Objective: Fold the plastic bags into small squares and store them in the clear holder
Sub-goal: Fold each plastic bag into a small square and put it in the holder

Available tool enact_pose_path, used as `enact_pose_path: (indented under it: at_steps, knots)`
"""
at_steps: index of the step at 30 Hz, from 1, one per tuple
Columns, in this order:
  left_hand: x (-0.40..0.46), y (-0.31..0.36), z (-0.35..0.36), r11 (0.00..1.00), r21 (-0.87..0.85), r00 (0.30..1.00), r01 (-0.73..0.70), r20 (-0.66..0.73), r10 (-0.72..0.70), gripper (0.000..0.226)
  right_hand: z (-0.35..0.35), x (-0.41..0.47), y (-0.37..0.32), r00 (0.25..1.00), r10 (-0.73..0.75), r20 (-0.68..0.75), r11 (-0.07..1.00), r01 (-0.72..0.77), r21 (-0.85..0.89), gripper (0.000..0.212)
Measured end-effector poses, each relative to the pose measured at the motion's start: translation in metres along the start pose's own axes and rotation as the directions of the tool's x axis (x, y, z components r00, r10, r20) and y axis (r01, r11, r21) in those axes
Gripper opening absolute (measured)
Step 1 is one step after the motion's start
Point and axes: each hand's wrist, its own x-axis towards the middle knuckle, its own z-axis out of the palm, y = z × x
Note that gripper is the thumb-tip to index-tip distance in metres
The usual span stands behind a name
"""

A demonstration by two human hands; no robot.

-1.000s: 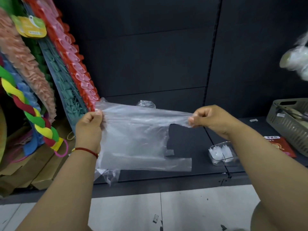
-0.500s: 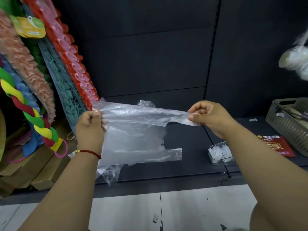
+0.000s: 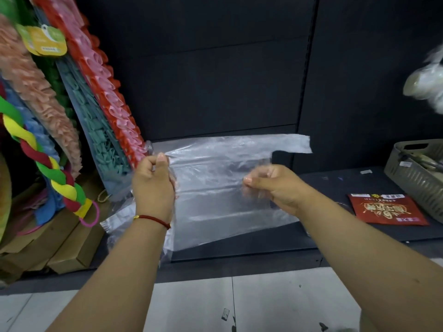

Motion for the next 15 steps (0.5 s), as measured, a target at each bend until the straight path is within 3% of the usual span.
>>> enact_pose_path:
  at_steps: [2,4,7,9,11,13,15]
  knots:
    - [0.001,-0.003,-0.001,0.998,0.057,0.999,0.025,-0.021,-0.024,0.023,0.0,0.0,-0.002,0.998,-0.005,-0.057,0.993,0.012,0.114,0.011]
    - [0.002,-0.004,-0.004,0.992,0.04,0.992,0.121,0.014,-0.122,0.012,-0.001,0.001,-0.004,0.994,-0.033,-0.101,0.993,0.045,0.112,0.018]
    - [0.002,-0.002,-0.008,0.962,-0.053,0.946,0.269,0.202,-0.253,0.049,-0.005,0.001,-0.008,0.98,-0.048,-0.193,0.992,0.069,0.104,0.021]
    - [0.0,-0.002,-0.01,0.959,-0.09,0.922,0.27,0.312,-0.23,0.056,-0.009,0.001,-0.01,0.97,-0.039,-0.239,0.995,0.059,0.08,0.017]
    - [0.0,-0.002,-0.011,0.98,-0.01,0.919,0.198,0.349,-0.182,0.043,-0.011,0.003,-0.009,0.953,-0.023,-0.301,0.996,0.048,0.076,0.007]
    - [-0.001,-0.002,-0.013,0.987,0.057,0.925,0.151,0.343,-0.161,0.027,-0.015,0.006,-0.006,0.921,-0.026,-0.39,0.993,0.069,0.098,0.033]
    - [-0.002,-0.003,-0.013,0.987,0.079,0.934,0.142,0.319,-0.16,0.021,-0.018,0.006,-0.005,0.894,-0.093,-0.439,0.994,0.109,0.012,0.049]
